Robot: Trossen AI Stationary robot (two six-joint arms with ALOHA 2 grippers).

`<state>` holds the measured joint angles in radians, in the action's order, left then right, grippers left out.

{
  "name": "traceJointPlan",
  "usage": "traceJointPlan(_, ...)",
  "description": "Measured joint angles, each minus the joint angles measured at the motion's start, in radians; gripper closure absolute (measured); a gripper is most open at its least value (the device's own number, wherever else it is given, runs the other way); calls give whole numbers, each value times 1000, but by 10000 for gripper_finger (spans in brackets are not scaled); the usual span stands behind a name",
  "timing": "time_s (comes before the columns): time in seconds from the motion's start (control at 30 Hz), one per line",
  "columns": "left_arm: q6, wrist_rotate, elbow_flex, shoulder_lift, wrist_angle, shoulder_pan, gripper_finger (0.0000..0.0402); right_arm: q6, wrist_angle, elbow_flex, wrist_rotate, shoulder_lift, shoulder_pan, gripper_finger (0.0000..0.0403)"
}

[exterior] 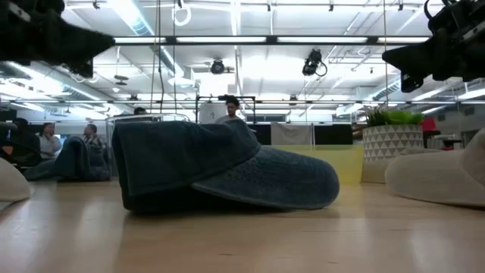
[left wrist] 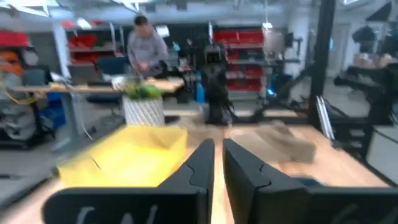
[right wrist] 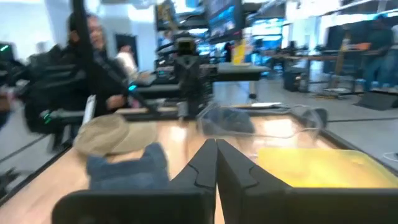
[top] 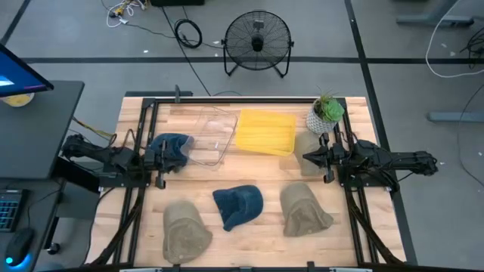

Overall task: Pick & Place hat
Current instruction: Put the top blue cap into the transparent bin

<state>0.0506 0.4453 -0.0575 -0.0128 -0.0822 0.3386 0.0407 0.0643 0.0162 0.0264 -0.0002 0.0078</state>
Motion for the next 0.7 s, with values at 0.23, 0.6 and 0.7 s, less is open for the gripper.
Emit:
traceJointPlan(0.23,-9,160,-119,0,166,0,270,-14,128,0,3,0,0,318)
traceJointPlan(0.6,-182,463,-288,-1,449,-35,193,-25,263,0,124,72,0,222)
traceJointPlan(0.7,-246,464,-322,-17,527,-65,200,-26,279,31,124,118,-1,218)
